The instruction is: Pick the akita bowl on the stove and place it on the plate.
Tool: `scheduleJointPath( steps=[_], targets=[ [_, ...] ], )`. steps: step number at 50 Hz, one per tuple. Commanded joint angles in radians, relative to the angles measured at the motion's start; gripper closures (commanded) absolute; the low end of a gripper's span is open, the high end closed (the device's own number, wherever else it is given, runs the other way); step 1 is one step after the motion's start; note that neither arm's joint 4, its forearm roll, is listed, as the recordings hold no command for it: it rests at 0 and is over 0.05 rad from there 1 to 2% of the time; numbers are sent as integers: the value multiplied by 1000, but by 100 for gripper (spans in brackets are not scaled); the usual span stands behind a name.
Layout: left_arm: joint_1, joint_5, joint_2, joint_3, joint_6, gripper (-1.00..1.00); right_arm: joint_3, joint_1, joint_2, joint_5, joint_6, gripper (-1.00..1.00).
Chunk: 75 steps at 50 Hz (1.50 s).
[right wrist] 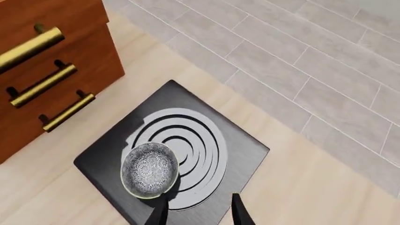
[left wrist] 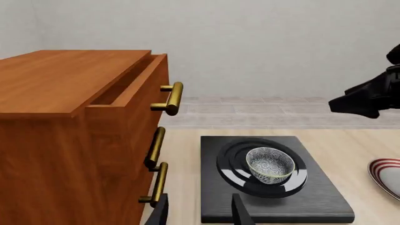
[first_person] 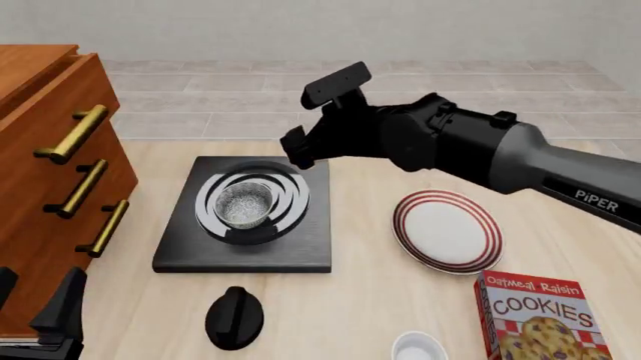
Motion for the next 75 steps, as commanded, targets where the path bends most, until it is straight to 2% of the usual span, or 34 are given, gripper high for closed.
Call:
scheduleJointPath(
  steps=[1, 22, 52, 75],
  targets=[
    [0, 0, 0, 0, 0, -100, -68, 16, 72, 25, -3, -100],
    [0, 0, 0, 0, 0, -100, -162, 24, 197, 20, 19, -100],
    [0, 0, 0, 0, 0, -100, -202, 21, 328, -10, 99, -100],
    [0, 0, 0, 0, 0, -100, -274, 33, 410, 11, 107, -100]
  ],
)
